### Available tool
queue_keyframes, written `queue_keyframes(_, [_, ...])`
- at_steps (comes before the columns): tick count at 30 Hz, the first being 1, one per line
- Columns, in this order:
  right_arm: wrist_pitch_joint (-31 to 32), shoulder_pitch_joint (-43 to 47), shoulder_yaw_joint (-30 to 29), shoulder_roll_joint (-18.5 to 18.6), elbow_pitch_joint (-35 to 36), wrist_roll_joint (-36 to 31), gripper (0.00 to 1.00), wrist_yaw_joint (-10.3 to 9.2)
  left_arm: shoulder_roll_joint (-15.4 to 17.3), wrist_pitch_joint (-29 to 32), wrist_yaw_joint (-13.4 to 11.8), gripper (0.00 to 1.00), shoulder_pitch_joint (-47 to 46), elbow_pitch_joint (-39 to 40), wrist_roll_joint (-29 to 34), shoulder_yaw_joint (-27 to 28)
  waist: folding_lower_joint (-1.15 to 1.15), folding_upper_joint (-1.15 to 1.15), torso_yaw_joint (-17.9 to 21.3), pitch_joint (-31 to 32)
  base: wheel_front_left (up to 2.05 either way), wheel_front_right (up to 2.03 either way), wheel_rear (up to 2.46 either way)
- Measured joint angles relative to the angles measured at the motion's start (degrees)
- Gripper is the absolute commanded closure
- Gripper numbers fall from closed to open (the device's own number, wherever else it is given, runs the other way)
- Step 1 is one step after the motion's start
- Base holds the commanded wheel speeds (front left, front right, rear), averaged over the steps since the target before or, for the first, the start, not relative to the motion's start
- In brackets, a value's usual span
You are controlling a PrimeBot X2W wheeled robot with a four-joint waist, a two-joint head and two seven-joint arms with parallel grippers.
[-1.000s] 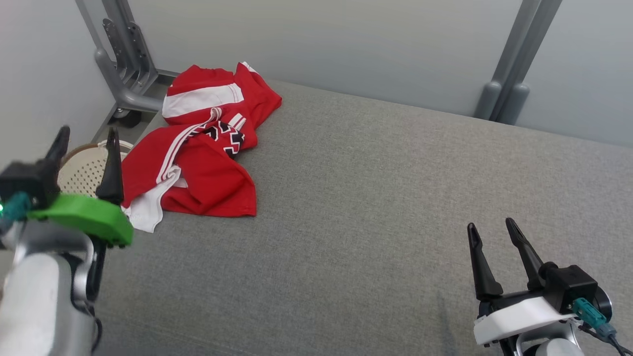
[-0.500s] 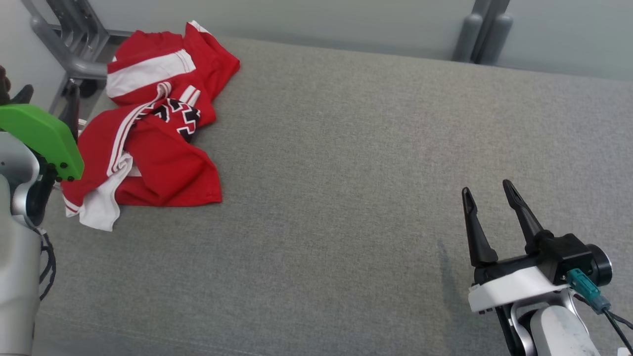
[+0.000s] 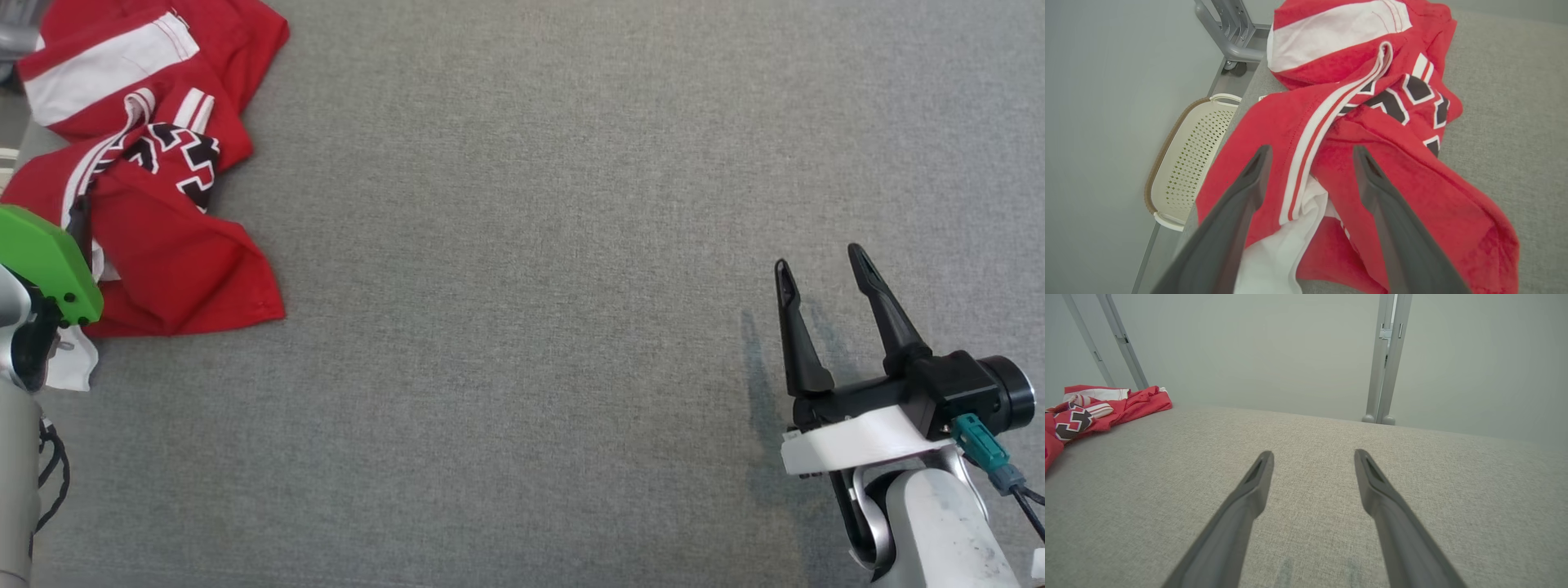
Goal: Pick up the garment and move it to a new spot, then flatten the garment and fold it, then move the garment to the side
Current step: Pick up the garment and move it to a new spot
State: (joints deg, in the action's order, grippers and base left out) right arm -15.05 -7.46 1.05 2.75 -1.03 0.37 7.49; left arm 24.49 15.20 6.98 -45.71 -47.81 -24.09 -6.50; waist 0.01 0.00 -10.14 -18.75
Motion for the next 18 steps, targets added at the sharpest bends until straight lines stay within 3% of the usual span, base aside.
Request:
queue_keyframes(8, [0.0,-1.1,-0.1,0.0,1.9,-1.1,0.00,0.00,0.1,-3.6,-1.6,0.00,-1.3,-6.1,0.0,0.3,0.00,0.00,2.3,-4.3,0.00,0.00,0.00])
queue_keyframes(16, [0.0,-2.0,0.3,0.0,4.3,-1.6,0.00,0.00,1.5,-9.0,-6.3,0.00,-4.0,-10.4,1.8,0.0,0.00,0.00,4.1,-7.1,0.00,0.00,0.00])
queue_keyframes(18, [0.0,-2.0,0.3,0.0,4.4,-1.6,0.00,-0.01,1.9,-10.0,-7.3,0.06,-4.4,-11.5,2.5,-0.3,0.00,0.00,4.4,-7.3,0.00,0.00,0.00])
